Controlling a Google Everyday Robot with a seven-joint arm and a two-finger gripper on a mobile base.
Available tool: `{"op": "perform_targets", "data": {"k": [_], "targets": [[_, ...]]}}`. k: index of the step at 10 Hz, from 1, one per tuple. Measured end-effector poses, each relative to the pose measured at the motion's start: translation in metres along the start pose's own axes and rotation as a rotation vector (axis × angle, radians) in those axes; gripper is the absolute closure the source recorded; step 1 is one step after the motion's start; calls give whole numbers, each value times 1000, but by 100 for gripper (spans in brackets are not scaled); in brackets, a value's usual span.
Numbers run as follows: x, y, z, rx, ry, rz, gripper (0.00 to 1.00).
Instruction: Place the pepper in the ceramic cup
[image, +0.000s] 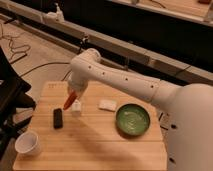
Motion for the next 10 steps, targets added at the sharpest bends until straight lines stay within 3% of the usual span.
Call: {"op": "perform_targets", "data": {"k": [2,4,8,10], "targets": [[-22,-35,-4,50,-5,-90,100],[-62,-63,6,91,-63,-188,100],[-131,-75,30,117,-188,-321,100],[-151,-72,36,113,-229,-356,100]]}}
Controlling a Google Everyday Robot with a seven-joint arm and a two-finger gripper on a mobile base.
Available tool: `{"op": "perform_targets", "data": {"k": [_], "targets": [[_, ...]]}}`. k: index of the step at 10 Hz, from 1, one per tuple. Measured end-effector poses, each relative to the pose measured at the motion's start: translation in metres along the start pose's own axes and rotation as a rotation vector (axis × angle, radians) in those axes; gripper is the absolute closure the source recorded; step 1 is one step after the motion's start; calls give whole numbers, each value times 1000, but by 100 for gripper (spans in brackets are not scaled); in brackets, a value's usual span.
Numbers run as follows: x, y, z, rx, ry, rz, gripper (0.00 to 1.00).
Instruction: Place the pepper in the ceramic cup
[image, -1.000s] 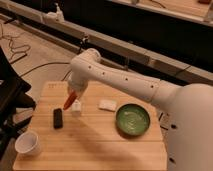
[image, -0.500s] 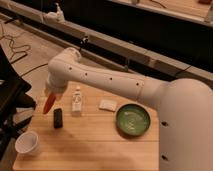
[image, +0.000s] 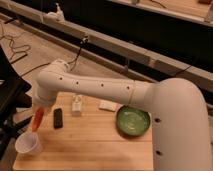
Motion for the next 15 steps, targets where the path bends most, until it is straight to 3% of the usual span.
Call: {"op": "perform_targets", "data": {"k": [6,11,13,15], "targets": [[1,0,2,0,6,-6,100],[-23,-33,33,100,-10,-64,100],[-38,-39,51,123,-33,-91,100],[-51,-35,71,124,-60,-122,100]]}}
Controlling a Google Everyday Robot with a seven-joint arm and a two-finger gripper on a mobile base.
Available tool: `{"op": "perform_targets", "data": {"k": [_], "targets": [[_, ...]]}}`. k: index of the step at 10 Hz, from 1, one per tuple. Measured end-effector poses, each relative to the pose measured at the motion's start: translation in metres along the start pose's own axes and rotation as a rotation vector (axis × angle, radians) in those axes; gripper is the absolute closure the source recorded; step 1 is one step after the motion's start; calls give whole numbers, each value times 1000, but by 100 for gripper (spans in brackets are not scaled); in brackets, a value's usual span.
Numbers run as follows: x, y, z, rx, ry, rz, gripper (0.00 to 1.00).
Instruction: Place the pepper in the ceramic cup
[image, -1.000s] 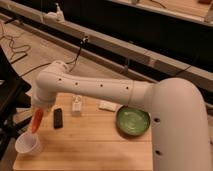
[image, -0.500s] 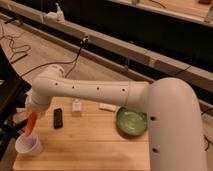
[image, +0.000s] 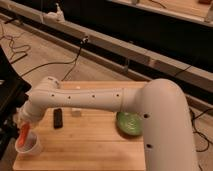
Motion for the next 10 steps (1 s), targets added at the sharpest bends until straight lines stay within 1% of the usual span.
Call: {"op": "perform_targets", "data": {"k": [2,4,5,6,7,8,10], "targets": [[2,10,6,-8,2,-1,100],[10,18,5,-15,21,3,98],[14,21,4,-15,35,3,86],[15,22,4,-11,39,5,77],[14,21,6,-4,38,6,68],[11,20,8,6,33,5,57],[2,16,13,25,21,1,39]]}}
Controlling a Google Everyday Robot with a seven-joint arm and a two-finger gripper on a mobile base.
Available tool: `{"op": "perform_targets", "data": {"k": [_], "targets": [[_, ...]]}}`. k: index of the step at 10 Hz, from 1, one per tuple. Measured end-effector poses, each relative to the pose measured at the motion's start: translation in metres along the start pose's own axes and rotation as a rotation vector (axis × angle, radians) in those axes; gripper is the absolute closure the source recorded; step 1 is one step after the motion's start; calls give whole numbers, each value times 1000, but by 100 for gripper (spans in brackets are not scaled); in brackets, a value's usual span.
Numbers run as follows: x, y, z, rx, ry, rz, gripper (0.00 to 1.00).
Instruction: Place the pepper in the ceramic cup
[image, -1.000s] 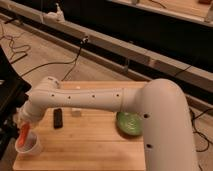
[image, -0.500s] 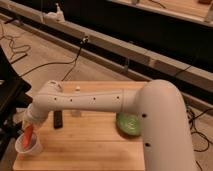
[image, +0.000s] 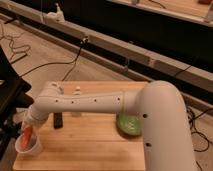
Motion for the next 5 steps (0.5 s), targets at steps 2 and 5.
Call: {"op": "perform_targets", "data": {"k": [2,5], "targets": [[-4,-1,1,17,-4,1,38],[-8,0,2,29,-8,-7,38]]}}
